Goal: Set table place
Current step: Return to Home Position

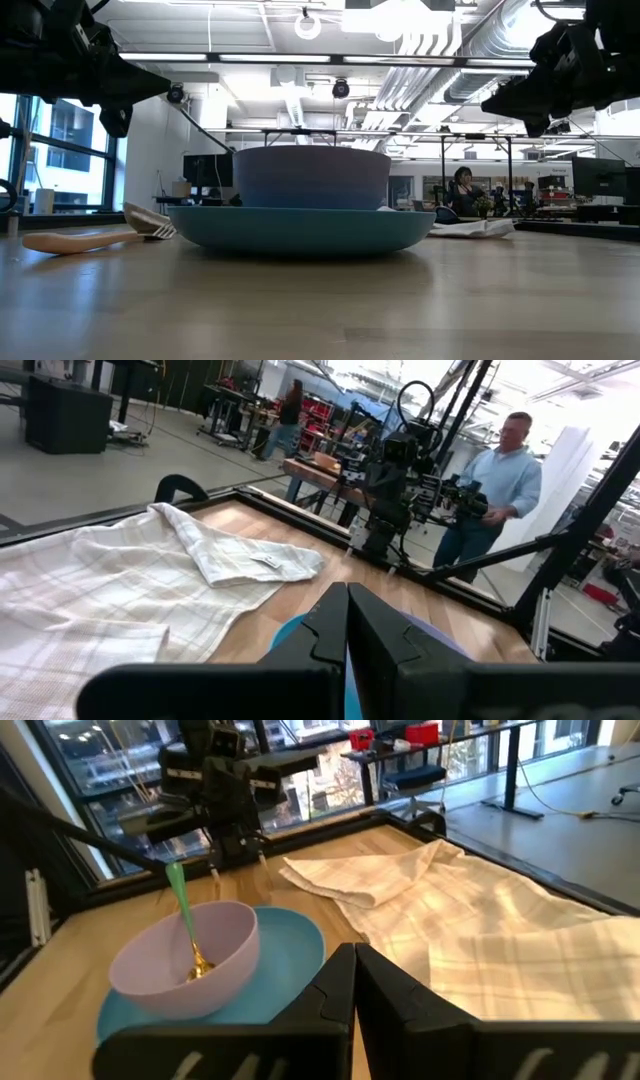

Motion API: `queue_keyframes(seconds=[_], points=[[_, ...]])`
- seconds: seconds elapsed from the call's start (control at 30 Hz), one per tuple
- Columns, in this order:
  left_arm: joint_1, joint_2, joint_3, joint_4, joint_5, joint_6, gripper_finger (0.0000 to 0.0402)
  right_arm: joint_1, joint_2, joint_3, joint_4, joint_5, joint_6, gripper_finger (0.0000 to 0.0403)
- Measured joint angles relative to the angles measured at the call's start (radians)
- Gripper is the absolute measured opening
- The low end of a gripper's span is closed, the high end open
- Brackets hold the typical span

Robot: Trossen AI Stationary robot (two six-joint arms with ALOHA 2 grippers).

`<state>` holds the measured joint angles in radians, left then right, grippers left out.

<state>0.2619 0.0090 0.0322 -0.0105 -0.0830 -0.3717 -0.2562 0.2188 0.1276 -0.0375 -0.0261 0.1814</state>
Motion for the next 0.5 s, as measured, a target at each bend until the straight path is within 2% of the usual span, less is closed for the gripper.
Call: queue_keyframes(seconds=[0.33, 0.43, 0.5], points=[[0.0, 0.0, -0.016, 0.018, 0.001, 0.0, 0.0001, 0.006, -0.147, -0.004, -0.046, -0.003, 0.002, 0.0], [0.0, -0.001, -0.022, 0.041, 0.003, 0.0, 0.0001, 0.006, -0.216, -0.074, 0.042, -0.003, 0.002, 0.0], [0.0, 0.0, -0.023, 0.039, 0.003, 0.0, 0.0001, 0.006, -0.218, -0.116, 0.102, -0.002, 0.002, 0.0]])
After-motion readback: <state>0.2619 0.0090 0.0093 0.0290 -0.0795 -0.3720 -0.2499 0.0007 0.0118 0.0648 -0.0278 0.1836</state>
